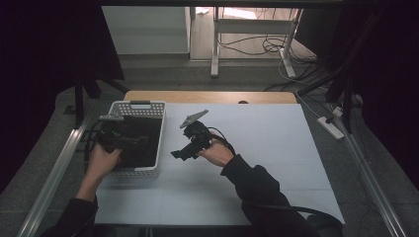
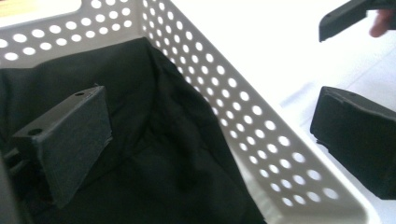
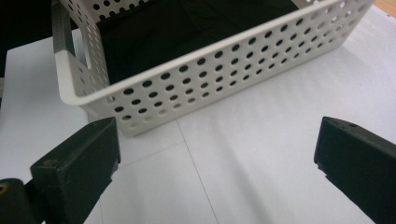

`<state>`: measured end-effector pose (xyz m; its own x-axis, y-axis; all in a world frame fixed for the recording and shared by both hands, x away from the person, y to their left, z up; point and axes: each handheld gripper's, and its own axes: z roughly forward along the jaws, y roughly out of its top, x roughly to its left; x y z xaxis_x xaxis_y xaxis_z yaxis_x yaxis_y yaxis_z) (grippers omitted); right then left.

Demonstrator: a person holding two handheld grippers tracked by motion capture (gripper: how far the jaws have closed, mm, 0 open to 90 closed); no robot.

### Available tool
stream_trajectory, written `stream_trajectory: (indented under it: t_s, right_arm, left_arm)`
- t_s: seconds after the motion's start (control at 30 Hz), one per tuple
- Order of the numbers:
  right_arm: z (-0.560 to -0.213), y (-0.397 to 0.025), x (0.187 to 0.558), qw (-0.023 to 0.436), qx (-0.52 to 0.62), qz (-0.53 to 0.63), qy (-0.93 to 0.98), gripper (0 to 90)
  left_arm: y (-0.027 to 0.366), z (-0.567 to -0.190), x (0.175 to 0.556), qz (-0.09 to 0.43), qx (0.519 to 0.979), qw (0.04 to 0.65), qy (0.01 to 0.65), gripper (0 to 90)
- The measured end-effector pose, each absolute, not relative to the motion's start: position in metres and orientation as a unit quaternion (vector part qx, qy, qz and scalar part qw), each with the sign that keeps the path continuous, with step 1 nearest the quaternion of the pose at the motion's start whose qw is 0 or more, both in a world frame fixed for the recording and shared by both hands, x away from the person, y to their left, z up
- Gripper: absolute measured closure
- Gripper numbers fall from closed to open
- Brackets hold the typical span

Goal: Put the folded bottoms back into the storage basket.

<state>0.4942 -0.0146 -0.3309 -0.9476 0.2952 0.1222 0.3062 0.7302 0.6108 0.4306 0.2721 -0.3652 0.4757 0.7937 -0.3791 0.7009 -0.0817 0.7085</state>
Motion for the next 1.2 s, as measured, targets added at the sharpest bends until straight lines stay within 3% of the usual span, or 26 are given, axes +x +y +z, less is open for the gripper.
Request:
stream_trajectory:
  t_s: [1.2]
  right_arm:
    - [-0.345, -0.076, 0.48, 0.005, -0.199, -0.321, -0.926, 0.0]
  left_arm:
    - [0.242, -0.363, 0.356, 0.066, 0.742, 0.442, 0.499, 0.0]
